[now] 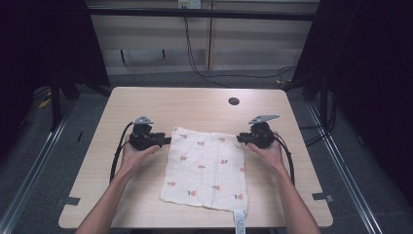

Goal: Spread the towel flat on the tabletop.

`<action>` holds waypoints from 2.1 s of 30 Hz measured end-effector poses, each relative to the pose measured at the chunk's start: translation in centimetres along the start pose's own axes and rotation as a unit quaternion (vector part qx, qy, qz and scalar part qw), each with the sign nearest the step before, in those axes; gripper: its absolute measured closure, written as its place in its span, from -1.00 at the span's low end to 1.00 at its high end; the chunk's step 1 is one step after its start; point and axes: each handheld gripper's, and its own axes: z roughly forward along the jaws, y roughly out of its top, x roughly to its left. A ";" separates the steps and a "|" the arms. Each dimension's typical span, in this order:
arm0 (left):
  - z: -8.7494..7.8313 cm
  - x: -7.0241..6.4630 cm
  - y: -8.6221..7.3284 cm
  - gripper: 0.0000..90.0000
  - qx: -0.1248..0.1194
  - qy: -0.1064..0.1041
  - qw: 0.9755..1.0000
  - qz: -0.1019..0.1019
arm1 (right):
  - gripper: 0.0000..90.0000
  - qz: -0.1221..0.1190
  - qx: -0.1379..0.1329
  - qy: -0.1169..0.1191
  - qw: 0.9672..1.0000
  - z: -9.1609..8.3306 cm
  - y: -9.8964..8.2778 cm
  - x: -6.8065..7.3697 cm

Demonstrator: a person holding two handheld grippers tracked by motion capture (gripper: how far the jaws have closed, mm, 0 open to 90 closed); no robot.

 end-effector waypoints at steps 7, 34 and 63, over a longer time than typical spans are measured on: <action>-1.2 -1.6 -0.4 0.27 0.017 -0.015 0.999 0.043 | 0.46 0.014 -0.015 -0.038 0.999 -1.6 -0.2 -0.6; -0.8 -8.0 -5.8 0.44 0.113 -0.095 0.976 0.158 | 0.16 -0.077 0.061 0.053 0.994 -4.0 -6.8 8.7; -4.2 -9.5 -8.5 0.61 0.131 -0.125 0.976 0.124 | 0.49 -0.095 0.076 0.070 0.990 -5.3 -8.5 11.1</action>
